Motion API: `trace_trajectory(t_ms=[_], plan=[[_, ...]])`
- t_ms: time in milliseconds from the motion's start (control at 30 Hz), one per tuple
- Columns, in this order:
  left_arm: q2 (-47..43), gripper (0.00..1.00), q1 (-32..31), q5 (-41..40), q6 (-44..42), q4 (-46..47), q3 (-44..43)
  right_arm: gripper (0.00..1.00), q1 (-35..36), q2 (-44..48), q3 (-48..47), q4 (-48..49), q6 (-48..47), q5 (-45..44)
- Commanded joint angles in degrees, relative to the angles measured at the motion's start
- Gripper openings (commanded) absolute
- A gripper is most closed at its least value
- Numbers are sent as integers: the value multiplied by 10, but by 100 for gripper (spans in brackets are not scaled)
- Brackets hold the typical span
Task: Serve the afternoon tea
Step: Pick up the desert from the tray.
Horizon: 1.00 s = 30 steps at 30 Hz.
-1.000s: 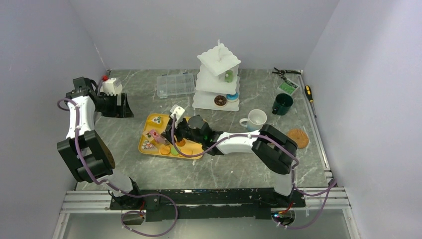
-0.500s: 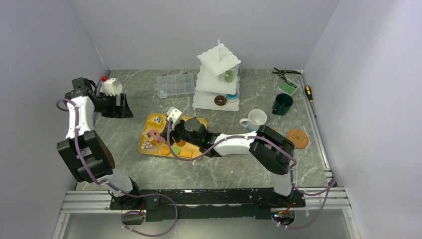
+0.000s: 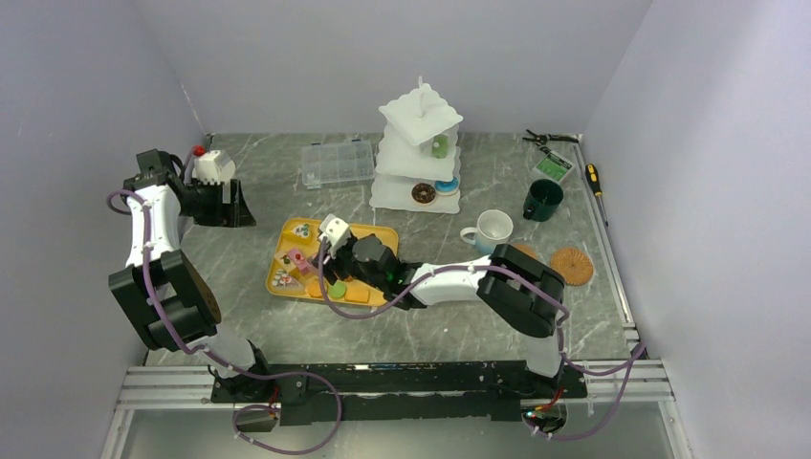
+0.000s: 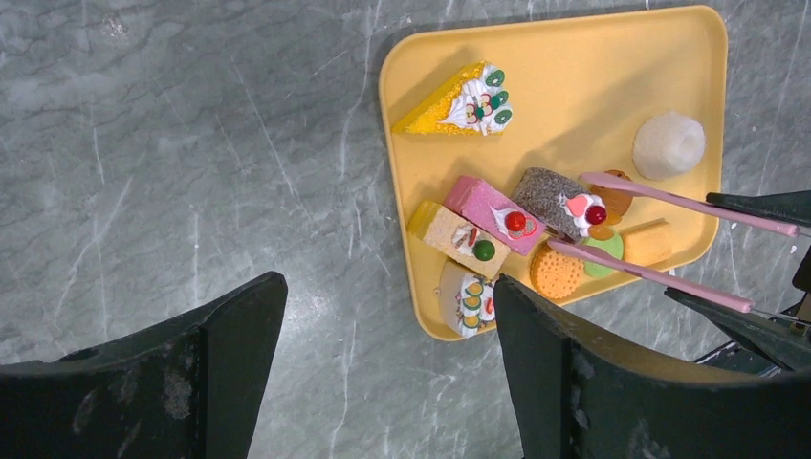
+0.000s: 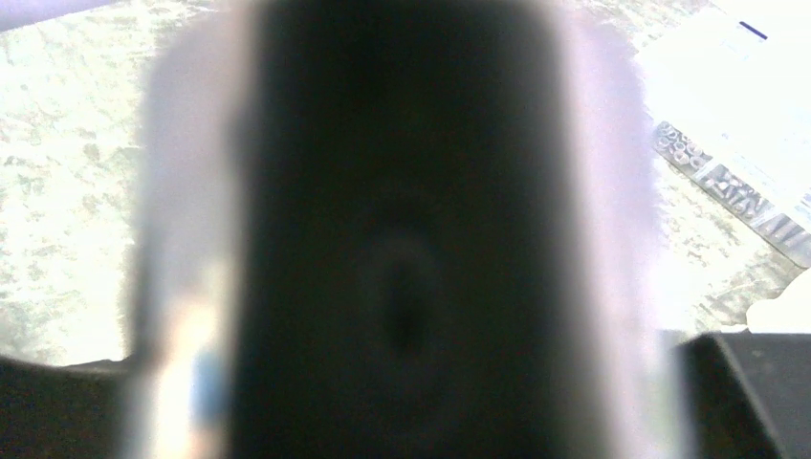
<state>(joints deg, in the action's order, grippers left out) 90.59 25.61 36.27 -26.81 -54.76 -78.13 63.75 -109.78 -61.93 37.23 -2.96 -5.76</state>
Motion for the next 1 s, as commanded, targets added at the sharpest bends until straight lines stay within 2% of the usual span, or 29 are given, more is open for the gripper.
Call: trace_trajectory(t_ms=[0,133,267,533,700,967], plan=[[-25,85,5,23,-5,-7,-14,57,3,14,4,59,10,-19],[-26,85,8,23,-8,-10,-15,40,2,10,7,81,16,-24],[-26,85,13,25,-12,-12,-15,32,-4,25,12,87,5,-34],[-20,84,16,35,-12,-12,-16,30,-48,131,41,65,-40,-33],[-19,84,16,40,-10,-14,-18,30,-115,210,56,39,-65,-9],[-18,84,16,41,-10,-16,-21,30,-217,279,76,10,-91,17]])
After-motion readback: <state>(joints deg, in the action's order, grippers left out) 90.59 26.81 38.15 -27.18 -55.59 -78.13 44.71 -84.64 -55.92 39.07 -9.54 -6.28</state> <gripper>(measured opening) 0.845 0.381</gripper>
